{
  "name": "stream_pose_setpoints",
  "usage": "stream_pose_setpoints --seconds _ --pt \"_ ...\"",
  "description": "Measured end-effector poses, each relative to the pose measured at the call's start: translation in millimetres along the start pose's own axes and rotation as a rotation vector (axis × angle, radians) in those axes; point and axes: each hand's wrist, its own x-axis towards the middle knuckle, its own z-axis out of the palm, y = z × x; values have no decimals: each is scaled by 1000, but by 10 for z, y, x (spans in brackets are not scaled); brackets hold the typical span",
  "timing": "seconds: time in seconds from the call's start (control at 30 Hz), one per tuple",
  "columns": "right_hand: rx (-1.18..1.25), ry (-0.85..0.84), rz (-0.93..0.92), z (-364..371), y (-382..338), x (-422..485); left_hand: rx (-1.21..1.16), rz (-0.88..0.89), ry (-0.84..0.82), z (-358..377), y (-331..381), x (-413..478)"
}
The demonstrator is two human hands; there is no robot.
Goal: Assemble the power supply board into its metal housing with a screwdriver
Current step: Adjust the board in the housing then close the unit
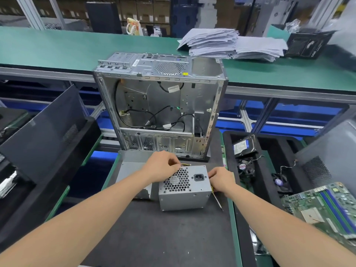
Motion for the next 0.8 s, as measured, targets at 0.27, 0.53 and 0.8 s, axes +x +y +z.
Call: stream_pose_setpoints --seconds 0.27,0.53,0.8 --pt "163 8 -44 -308 116 -162 -266 163 316 -83 306 -57" --pt "177 139 16 -1090 817 -653 -77 508 146 378 1091 -10" --pt "118 30 83 -1428 1594 -1046 315 611 -255 1389 1541 79"
